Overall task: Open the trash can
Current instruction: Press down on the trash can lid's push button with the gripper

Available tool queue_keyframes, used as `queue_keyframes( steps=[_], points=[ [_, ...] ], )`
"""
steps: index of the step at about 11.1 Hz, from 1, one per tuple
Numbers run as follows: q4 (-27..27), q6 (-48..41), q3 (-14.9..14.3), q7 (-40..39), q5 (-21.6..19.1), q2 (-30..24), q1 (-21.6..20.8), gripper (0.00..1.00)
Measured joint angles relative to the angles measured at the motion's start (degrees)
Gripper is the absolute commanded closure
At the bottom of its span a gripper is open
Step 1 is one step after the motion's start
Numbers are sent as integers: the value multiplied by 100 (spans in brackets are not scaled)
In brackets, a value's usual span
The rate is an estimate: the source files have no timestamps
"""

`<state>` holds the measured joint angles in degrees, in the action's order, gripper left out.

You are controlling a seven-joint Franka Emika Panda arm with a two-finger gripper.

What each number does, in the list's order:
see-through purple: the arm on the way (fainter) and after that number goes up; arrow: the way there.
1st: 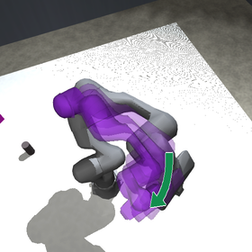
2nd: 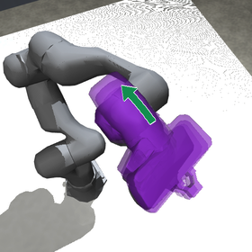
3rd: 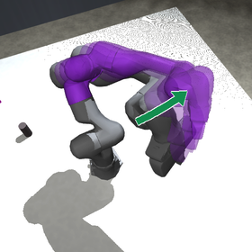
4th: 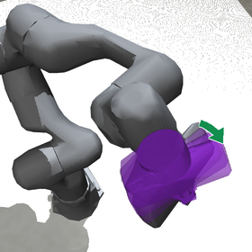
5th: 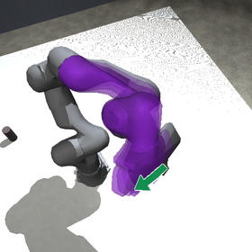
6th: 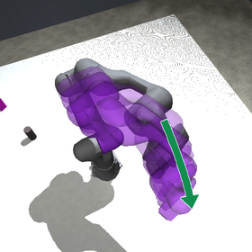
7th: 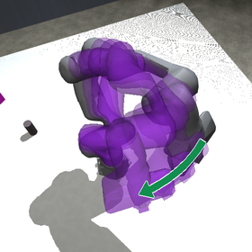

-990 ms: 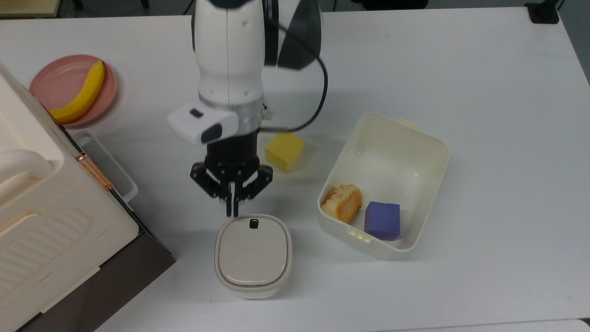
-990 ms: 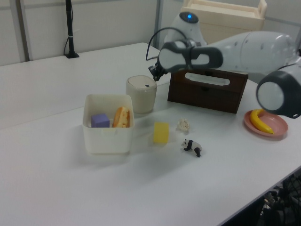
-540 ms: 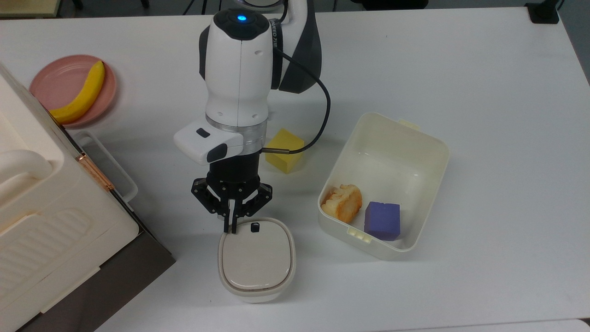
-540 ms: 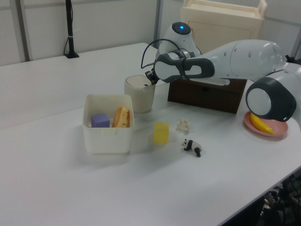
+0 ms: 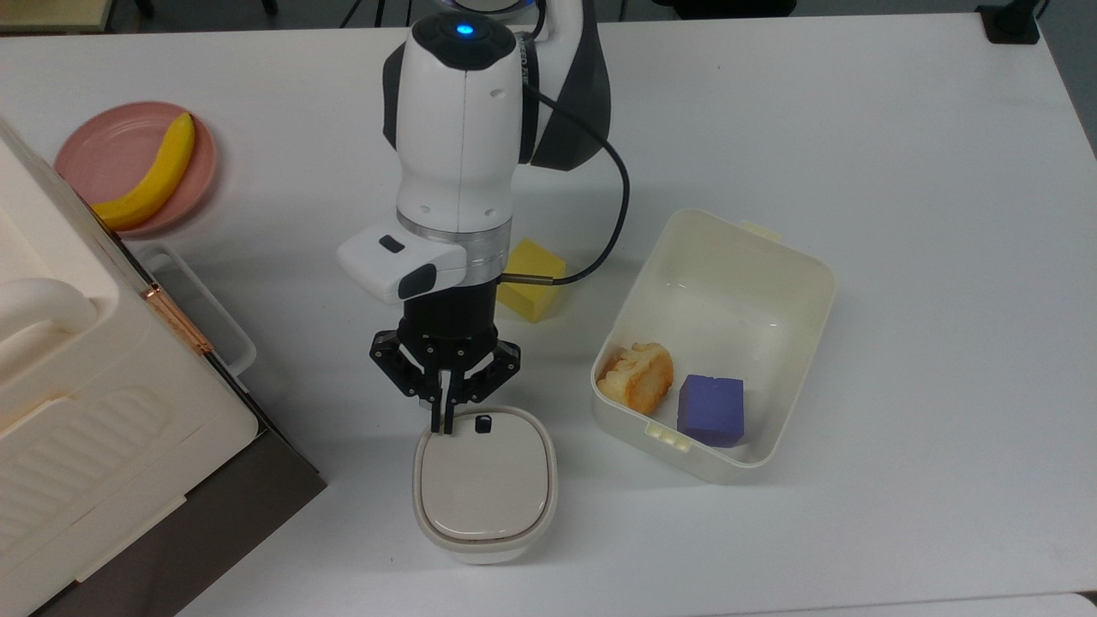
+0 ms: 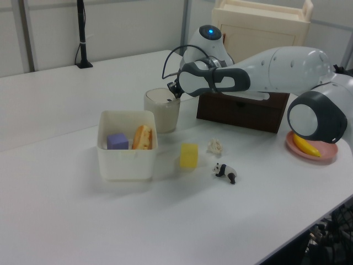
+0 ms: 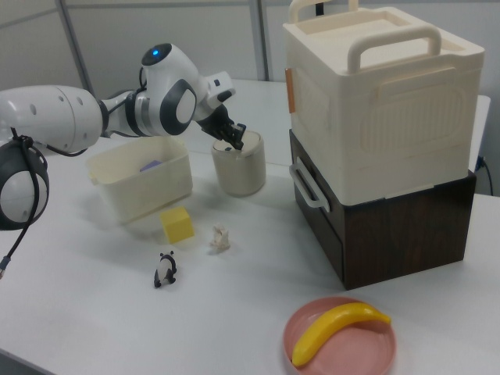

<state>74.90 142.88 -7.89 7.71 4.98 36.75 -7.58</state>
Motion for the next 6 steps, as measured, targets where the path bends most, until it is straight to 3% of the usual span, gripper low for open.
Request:
queue_keyframes(
  steps=[6],
  points=[
    [-53,-1,6,227,0,17,-133,91]
  ],
)
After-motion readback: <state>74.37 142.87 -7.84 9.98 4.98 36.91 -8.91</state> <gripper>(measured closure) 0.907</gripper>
